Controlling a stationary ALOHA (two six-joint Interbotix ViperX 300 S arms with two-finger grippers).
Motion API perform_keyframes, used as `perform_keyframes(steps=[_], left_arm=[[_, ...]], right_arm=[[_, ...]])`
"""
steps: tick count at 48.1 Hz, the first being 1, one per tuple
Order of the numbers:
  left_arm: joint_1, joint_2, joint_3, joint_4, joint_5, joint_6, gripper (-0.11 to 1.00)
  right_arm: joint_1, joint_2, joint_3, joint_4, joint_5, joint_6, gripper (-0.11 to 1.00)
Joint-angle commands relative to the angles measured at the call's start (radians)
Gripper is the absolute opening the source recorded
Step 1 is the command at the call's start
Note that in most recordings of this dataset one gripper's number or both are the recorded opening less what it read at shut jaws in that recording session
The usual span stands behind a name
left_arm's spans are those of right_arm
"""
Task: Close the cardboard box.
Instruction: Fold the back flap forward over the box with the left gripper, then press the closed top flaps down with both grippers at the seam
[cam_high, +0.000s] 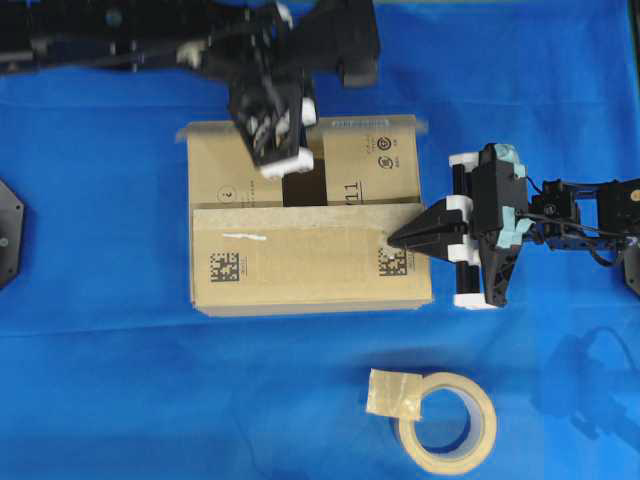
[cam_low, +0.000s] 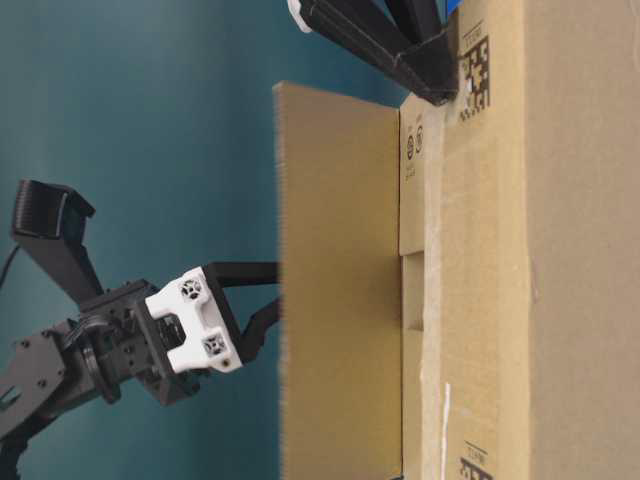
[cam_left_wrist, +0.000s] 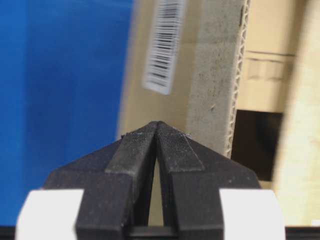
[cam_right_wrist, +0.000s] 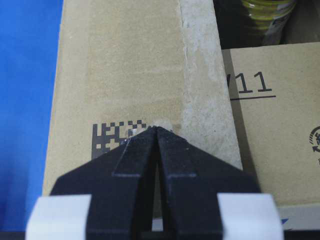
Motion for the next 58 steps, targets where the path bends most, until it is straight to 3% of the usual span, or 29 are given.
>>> perform_keyframes(steps=[1,26,34,58], left_arm=[[-0.028,-0.049,0.015,0.000,-0.043,-0.014,0.00],[-0.089,-0.103,0.327,0.000,-0.413,-0.146,0.00],[-0.097,-0.118,0.364,-0.002,-0.449,-0.178,0.00],[-0.095,-0.120,0.376,-0.002,-0.472,-0.178,0.00]], right_arm=[[-0.006,-0.006,-0.009,-0.002,-0.011,-0.002,0.00],[-0.028,-0.006,-0.009,-0.003,-0.041,-0.002,0.00],[-0.041,-0.006,-0.011,-0.002,-0.043,-0.002,0.00],[-0.110,-0.005,0.003,-0.002,-0.063,-0.002,0.00]])
